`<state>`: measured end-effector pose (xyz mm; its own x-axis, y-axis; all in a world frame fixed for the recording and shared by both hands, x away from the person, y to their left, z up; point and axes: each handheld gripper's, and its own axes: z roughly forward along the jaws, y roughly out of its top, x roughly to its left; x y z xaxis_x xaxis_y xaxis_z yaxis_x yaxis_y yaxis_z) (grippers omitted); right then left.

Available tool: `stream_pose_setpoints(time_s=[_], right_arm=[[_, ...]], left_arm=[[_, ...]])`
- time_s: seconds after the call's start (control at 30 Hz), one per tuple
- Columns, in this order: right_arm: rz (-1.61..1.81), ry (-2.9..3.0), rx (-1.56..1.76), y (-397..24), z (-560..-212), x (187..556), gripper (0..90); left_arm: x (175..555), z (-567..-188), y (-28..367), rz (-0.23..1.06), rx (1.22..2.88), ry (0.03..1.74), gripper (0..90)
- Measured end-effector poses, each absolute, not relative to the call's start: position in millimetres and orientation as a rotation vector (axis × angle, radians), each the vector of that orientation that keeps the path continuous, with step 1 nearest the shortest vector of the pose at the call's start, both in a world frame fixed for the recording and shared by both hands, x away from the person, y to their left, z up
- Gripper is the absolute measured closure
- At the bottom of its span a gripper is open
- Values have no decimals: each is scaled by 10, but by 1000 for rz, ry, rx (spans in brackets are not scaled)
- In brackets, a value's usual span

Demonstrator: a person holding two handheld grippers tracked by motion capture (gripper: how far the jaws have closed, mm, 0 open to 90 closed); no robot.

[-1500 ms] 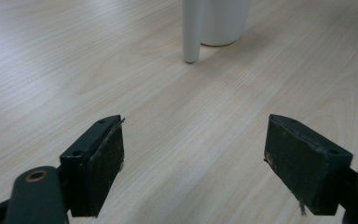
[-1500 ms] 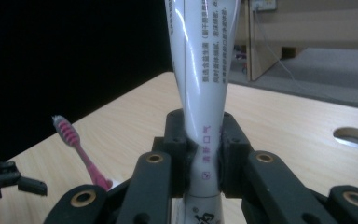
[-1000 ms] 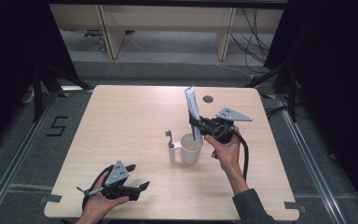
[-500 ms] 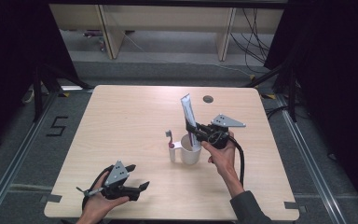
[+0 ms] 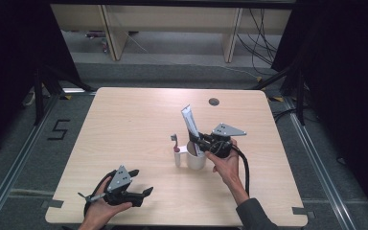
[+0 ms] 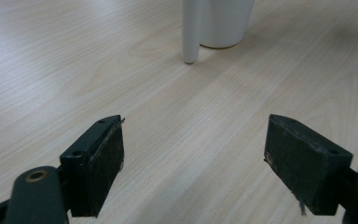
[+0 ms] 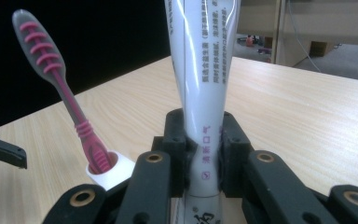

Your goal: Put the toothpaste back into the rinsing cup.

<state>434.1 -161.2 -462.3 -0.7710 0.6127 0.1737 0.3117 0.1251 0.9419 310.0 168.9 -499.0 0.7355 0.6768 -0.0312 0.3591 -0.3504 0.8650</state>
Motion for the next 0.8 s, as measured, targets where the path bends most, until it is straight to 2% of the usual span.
stream_pose_setpoints(time_s=[0.8], right_arm=[[1561,2275,852,-1650,-4600,4319,767]], left_arm=[[3081,-4987,1694,417,1972,795,197]])
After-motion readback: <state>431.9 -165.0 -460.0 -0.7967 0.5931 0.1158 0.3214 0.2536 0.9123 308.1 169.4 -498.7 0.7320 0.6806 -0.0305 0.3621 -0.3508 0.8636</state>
